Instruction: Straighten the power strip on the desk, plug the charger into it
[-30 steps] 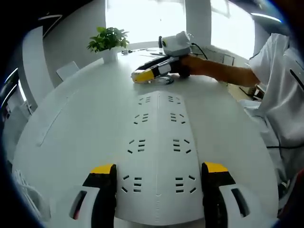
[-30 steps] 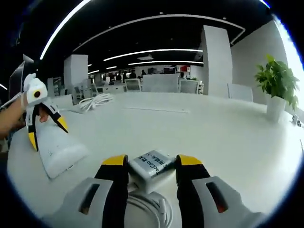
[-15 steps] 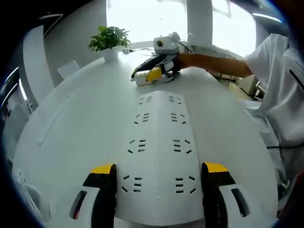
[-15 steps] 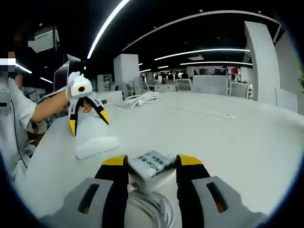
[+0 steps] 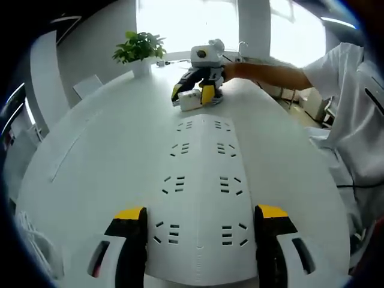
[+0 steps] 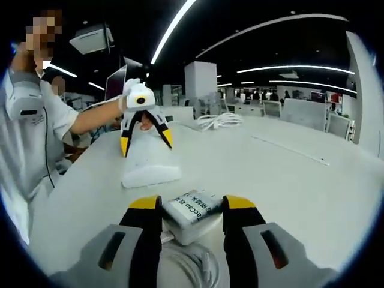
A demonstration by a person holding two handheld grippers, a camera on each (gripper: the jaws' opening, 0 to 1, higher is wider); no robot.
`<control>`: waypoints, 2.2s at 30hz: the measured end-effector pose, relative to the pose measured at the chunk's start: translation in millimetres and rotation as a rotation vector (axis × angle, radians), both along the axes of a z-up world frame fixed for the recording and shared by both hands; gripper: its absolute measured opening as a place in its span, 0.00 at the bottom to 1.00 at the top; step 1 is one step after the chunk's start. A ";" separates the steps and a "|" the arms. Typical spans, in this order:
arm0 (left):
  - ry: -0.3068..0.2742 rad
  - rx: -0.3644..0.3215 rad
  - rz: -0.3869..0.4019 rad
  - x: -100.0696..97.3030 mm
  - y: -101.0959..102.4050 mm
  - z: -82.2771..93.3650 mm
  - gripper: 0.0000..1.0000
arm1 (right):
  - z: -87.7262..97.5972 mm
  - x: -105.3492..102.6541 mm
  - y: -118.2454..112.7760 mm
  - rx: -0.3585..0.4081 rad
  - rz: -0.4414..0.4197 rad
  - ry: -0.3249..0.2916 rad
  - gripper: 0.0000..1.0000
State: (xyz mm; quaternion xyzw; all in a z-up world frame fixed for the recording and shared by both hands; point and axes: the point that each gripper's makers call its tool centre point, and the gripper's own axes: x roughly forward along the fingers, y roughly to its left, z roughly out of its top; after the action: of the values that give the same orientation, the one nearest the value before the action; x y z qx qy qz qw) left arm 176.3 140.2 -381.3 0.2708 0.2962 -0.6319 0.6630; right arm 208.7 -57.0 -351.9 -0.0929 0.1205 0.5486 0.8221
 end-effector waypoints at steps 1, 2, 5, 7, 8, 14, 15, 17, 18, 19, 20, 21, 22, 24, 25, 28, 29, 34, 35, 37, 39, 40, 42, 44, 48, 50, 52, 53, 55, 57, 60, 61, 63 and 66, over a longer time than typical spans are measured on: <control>0.000 0.000 0.000 0.1 0.0 0.0 0.74 | 0.0 0.2 0.0 0.001 -0.003 0.002 0.40; 0.001 0.000 0.001 0.2 0.0 -0.1 0.74 | -0.3 0.5 -0.2 0.002 -0.010 0.004 0.40; 0.001 0.003 0.002 0.3 -0.1 -0.1 0.74 | -0.7 0.5 -0.2 -0.003 -0.019 0.001 0.40; 0.001 0.005 0.004 0.3 -0.1 -0.1 0.74 | 1.2 1.6 -1.1 -0.006 -0.037 0.003 0.43; 0.001 0.004 0.004 0.4 -0.1 -0.1 0.74 | 6.6 1.3 -0.3 0.028 -0.053 0.019 0.45; 0.001 0.003 0.007 1.3 -0.2 -0.1 0.74 | 41.0 -5.2 -5.1 0.102 -0.175 0.032 0.51; 0.001 0.002 0.008 1.6 -0.3 -0.1 0.74 | 43.4 -6.9 -6.2 0.093 -0.216 0.032 0.53; 0.000 0.000 0.008 2.1 -0.3 -0.1 0.74 | 49.5 -5.9 -6.3 0.087 -0.286 -0.026 0.56; 0.000 0.000 0.008 2.3 -0.4 -0.1 0.74 | 51.2 -4.8 -6.1 0.089 -0.334 -0.045 0.57; 0.000 -0.001 0.009 2.6 -0.4 -0.1 0.74 | 51.4 -4.1 -5.2 0.094 -0.373 -0.060 0.59; -0.001 -0.002 0.010 2.7 -0.5 -0.1 0.74 | 49.2 -2.3 -6.0 0.083 -0.416 -0.073 0.60; -0.001 -0.003 0.011 2.7 -0.6 0.0 0.74 | 45.0 1.1 -9.6 0.067 -0.483 -0.075 0.61; -0.002 -0.005 0.011 2.7 -0.6 0.0 0.74 | 39.6 2.9 -12.0 0.038 -0.532 -0.086 0.61; -0.003 -0.008 0.012 3.0 -0.7 0.1 0.74 | 32.8 4.5 -10.1 0.039 -0.595 -0.098 0.63; -0.003 -0.008 0.013 3.1 -0.7 0.1 0.74 | 26.6 6.1 -10.1 0.038 -0.631 -0.086 0.64; -0.004 -0.008 0.013 2.8 -0.9 0.2 0.74 | 9.8 8.3 -11.2 0.004 -0.693 -0.030 0.63; -0.004 -0.008 0.013 2.6 -1.1 0.2 0.74 | 7.7 9.4 -12.1 -0.002 -0.710 -0.027 0.61; -0.005 -0.014 0.014 2.1 -1.6 0.4 0.74 | 2.6 14.4 -13.5 -0.045 -0.807 -0.045 0.57; -0.005 -0.015 0.014 2.2 -1.8 0.5 0.74 | 2.5 14.6 -14.0 -0.057 -0.823 -0.049 0.55; -0.006 -0.016 0.014 2.1 -2.0 0.6 0.74 | 1.8 16.3 -11.3 -0.064 -0.826 -0.056 0.52; -0.005 -0.015 0.013 1.8 -2.2 0.6 0.74 | -0.8 21.9 -12.8 -0.055 -0.838 -0.043 0.48; -0.005 -0.015 0.013 1.8 -2.3 0.6 0.74 | -2.3 23.7 -13.0 -0.057 -0.842 -0.039 0.47; -0.005 -0.015 0.013 1.9 -2.4 0.6 0.74 | -6.1 26.8 -15.8 -0.072 -0.857 -0.034 0.46; -0.005 -0.015 0.013 1.8 -2.5 0.6 0.74 | -7.6 24.5 -18.0 -0.083 -0.867 -0.034 0.44; -0.005 -0.016 0.012 1.8 -2.7 0.7 0.74 | -8.3 26.5 -15.9 -0.087 -0.856 -0.041 0.40; -0.005 -0.016 0.012 1.6 -2.7 0.7 0.74 | -9.1 28.0 -15.9 -0.089 -0.853 -0.039 0.38; -0.005 -0.018 0.012 1.5 -2.7 0.8 0.74 | -8.2 29.9 -16.6 -0.085 -0.853 -0.043 0.37; -0.005 -0.019 0.013 1.6 -2.7 0.8 0.74 | -8.3 29.5 -16.3 -0.079 -0.855 -0.039 0.37; -0.006 -0.022 0.014 1.8 -2.6 0.9 0.74 | -8.2 29.2 -16.0 -0.077 -0.856 -0.039 0.36; -0.007 -0.024 0.015 2.1 -2.6 0.9 0.74 | -7.8 28.8 -15.4 -0.077 -0.855 -0.042 0.33; -0.007 -0.025 0.016 1.8 -2.6 1.0 0.74 | -7.2 30.0 -17.1 -0.072 -0.858 -0.041 0.32; -0.007 -0.025 0.016 1.8 -2.6 1.0 0.74 | -7.2 29.8 -16.9 -0.071 -0.860 -0.042 0.32; -0.008 -0.026 0.018 1.5 -2.6 1.1 0.74 | -7.6 28.6 -16.6 -0.076 -0.859 -0.044 0.32; -0.009 -0.031 0.021 1.3 -2.7 1.2 0.74 | -13.4 26.8 -20.0 -0.130 -0.856 -0.056 0.32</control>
State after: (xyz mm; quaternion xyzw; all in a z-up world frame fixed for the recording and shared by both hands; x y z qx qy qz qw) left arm 177.6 137.4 -380.0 0.2601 0.2863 -0.6283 0.6750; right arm 235.6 -77.0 -365.3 -0.1008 0.1601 0.1466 0.9709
